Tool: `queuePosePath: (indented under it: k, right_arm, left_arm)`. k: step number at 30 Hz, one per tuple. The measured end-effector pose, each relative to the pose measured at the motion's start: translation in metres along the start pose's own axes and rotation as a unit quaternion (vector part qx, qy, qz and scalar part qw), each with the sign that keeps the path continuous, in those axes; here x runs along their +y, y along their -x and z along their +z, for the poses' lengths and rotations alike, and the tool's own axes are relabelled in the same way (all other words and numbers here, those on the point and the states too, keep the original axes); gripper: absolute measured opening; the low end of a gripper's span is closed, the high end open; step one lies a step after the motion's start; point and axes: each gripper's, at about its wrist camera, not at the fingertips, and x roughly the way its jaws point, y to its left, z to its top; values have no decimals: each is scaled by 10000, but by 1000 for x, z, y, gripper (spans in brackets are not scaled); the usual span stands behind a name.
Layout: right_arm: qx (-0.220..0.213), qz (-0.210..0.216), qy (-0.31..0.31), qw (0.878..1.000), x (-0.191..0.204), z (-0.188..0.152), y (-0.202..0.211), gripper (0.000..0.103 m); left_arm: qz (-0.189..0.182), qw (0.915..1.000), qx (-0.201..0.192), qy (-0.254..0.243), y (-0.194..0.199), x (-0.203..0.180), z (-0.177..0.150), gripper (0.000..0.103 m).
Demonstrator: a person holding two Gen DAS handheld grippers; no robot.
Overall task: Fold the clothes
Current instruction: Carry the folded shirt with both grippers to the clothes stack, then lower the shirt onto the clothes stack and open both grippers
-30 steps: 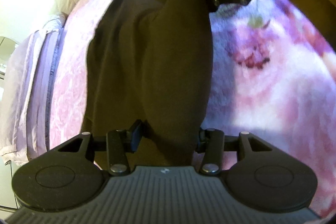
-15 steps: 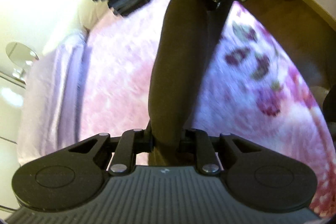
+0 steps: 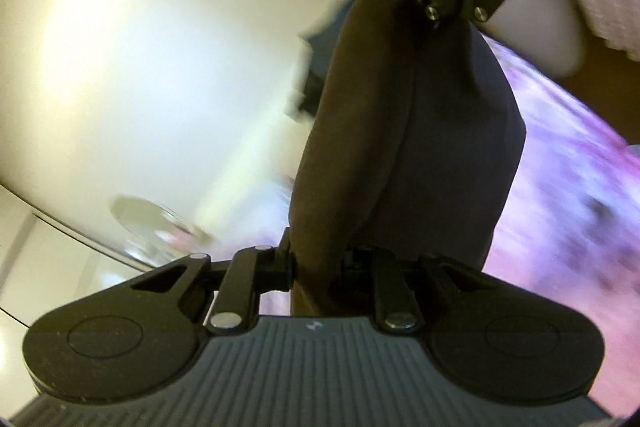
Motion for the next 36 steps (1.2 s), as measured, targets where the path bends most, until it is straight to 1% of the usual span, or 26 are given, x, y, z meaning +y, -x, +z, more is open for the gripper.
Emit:
queuePosePath:
  k: [3, 6, 8, 10, 12, 13, 14, 15, 16, 18, 20, 21, 22, 24, 25, 26, 28, 29, 31, 33, 34, 35, 36]
  right_arm:
    - [-292, -519, 114, 9982, -91, -44, -33, 22]
    - [-585, -788, 306, 9947, -192, -99, -78, 22]
    - [-681, -882, 525, 9924, -263, -137, -112, 22]
    - [-750, -1076, 669, 9891, -325, -170, -141, 22]
    - [-822, -1230, 739, 9862, -369, -202, -167, 22]
    - [-827, -1247, 784, 9856, -380, -220, -180, 22]
    - [-821, -1245, 832, 9853, -388, -237, -194, 22]
    - [-773, -1137, 823, 9871, -387, -256, -208, 22]
    - [-712, -995, 797, 9893, -383, -274, -222, 23]
    - [-470, -519, 763, 9946, -360, -315, -249, 23]
    - [-200, 23, 755, 9969, -331, -350, -265, 23]
    - [-64, 297, 752, 9967, -316, -367, -272, 23]
    - [-37, 375, 741, 9965, -306, -379, -273, 22]
    - [-81, 356, 657, 9972, -296, -395, -266, 23]
    - [-117, 330, 599, 9976, -297, -399, -261, 23]
    - [-129, 315, 631, 9974, -297, -401, -256, 23]
    - [-141, 280, 742, 9968, -298, -403, -249, 24]
    - [-148, 259, 792, 9964, -298, -401, -248, 24]
    - [-140, 235, 809, 9963, -298, -398, -248, 24]
    - [-8, 271, 644, 9976, -301, -402, -257, 23]
    - [96, 335, 457, 9983, -305, -404, -258, 17]
    - [147, 353, 360, 9986, -310, -404, -256, 13]
    - [182, 355, 294, 9988, -315, -403, -254, 12]
  left_arm:
    - [498, 9987, -86, -63, -75, 43, 70, 16]
    - [795, 9968, -37, -27, -160, 83, 144, 16]
    - [914, 9958, -29, 38, -215, 107, 189, 16]
    - [1029, 9946, -84, 103, -265, 124, 231, 16]
    - [1026, 9946, -65, 108, -310, 124, 261, 16]
    - [909, 9958, -15, 100, -330, 112, 269, 16]
    - [744, 9972, 49, 108, -349, 96, 274, 16]
    - [579, 9982, 113, 115, -369, 80, 280, 16]
    - [337, 9992, 197, 97, -386, 58, 281, 16]
    - [-213, 9991, 373, 11, -413, 6, 280, 16]
    - [-693, 9963, 493, -124, -428, -41, 278, 17]
    - [-734, 9958, 511, -175, -430, -57, 278, 17]
    - [-684, 9961, 520, -218, -430, -69, 278, 19]
    - [-568, 9966, 576, -142, -425, -76, 277, 22]
    - [-543, 9966, 623, -67, -421, -73, 275, 28]
    - [-526, 9963, 679, -25, -419, -70, 271, 30]
    - [-510, 9955, 800, 36, -419, -63, 260, 31]
    - [-526, 9949, 857, 82, -420, -61, 256, 30]
    - [-560, 9942, 913, 116, -424, -61, 252, 14]
    - [-521, 9943, 923, 128, -419, -63, 252, 8]
    - [-486, 9945, 912, 158, -419, -62, 252, 7]
    - [-417, 9951, 883, 173, -418, -59, 253, 7]
    - [-357, 9956, 857, 154, -413, -56, 252, 7]
